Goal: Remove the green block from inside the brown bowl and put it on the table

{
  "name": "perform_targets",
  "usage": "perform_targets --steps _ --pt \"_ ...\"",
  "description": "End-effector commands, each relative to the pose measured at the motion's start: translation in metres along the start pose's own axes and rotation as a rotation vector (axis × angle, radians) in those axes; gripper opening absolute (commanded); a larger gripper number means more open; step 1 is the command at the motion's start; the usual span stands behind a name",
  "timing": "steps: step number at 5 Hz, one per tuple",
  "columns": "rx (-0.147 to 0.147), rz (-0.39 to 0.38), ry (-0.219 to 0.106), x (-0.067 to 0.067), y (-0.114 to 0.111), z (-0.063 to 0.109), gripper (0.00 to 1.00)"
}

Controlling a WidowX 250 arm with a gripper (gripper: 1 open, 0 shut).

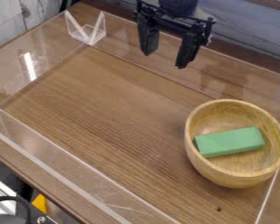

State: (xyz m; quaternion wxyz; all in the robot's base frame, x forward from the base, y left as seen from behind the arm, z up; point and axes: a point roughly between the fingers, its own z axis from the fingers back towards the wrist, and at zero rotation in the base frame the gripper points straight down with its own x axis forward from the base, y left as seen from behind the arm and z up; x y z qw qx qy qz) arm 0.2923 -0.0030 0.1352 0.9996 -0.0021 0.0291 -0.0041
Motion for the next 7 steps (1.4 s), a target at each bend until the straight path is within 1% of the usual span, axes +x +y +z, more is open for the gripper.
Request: perform_targets --steps 1,2,3,4,5,6,7 --pt "0.005 -0.146 0.008 0.004 -0.014 0.001 1.00" --pt "-0.008 -0.280 0.037 -0.012 -0.059 -0.016 1.00" --pt "-0.011 -0.397 0.032 -0.022 -0.109 -0.036 1.00" --pt "0.009 -0.543 0.014 -0.010 -0.128 -0.042 1.00" --pt "0.033 -0.645 -0.015 0.006 -0.134 -0.043 1.00" --pt "0.042 -0.754 -0.020 0.001 -0.122 -0.046 1.00" --pt "0.048 -0.841 -0.025 -0.004 -0.110 -0.045 1.00"
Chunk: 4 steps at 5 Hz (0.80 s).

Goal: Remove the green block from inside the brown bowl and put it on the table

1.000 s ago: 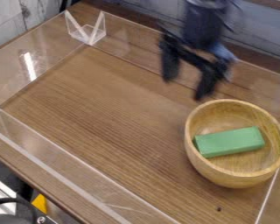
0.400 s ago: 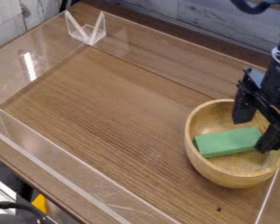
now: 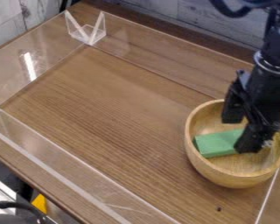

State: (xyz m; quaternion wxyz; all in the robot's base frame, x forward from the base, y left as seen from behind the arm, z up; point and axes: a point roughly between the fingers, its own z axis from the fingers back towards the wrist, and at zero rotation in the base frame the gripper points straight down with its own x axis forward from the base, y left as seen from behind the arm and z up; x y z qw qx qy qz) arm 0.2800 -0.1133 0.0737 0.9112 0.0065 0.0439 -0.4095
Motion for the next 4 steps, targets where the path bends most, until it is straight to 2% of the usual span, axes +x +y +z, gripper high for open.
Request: perform_targets --steps 1,2,4 --pt "0.036 -0.031 -0.066 0.000 0.013 0.023 1.00" --pt "0.033 -0.051 -0.076 0.000 0.021 0.026 1.00" --pt "0.015 -0.016 -0.118 -0.021 0.043 0.042 1.00"
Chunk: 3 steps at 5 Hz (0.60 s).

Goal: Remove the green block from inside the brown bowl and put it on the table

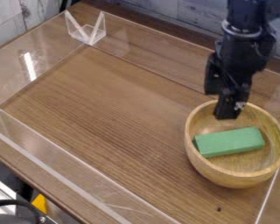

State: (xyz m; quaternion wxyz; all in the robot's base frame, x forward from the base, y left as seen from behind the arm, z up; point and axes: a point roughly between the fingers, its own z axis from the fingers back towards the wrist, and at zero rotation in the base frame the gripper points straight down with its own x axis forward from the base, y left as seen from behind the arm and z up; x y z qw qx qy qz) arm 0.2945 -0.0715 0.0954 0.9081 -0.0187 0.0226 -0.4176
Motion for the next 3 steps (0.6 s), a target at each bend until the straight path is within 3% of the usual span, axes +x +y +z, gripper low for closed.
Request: perform_targets --steps 1,3 --pt "0.050 -0.004 -0.070 -0.003 -0.007 0.017 1.00" --pt "0.056 0.035 -0.088 -0.017 -0.011 0.015 1.00"
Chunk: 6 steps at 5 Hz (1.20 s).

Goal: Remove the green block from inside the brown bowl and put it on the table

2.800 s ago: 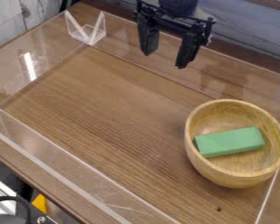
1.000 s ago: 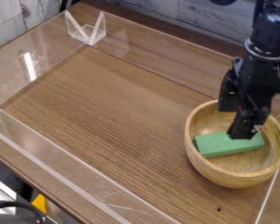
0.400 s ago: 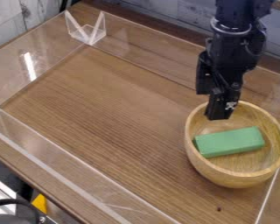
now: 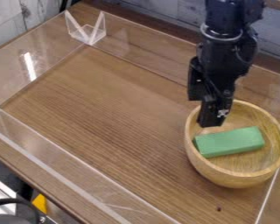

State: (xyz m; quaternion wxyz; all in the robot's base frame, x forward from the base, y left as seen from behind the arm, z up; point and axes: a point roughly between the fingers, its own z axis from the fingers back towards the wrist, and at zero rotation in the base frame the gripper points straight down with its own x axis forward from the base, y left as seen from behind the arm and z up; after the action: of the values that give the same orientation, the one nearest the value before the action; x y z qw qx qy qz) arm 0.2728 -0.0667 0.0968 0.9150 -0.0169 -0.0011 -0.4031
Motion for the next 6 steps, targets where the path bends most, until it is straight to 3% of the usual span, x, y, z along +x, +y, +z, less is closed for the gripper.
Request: perform_targets --steps 1,2,3,4,6 --pt "0.037 0.017 -0.056 0.005 0.010 0.012 1.00" --pt "0.040 0.024 -0.064 0.008 0.016 0.009 0.00" --pt "0.034 -0.040 -0.066 0.009 0.009 0.000 1.00" --pt "0.030 -0.095 -0.069 0.010 0.002 -0.009 1.00" --pt "0.037 -0.044 -0.075 0.014 -0.002 0.000 1.00"
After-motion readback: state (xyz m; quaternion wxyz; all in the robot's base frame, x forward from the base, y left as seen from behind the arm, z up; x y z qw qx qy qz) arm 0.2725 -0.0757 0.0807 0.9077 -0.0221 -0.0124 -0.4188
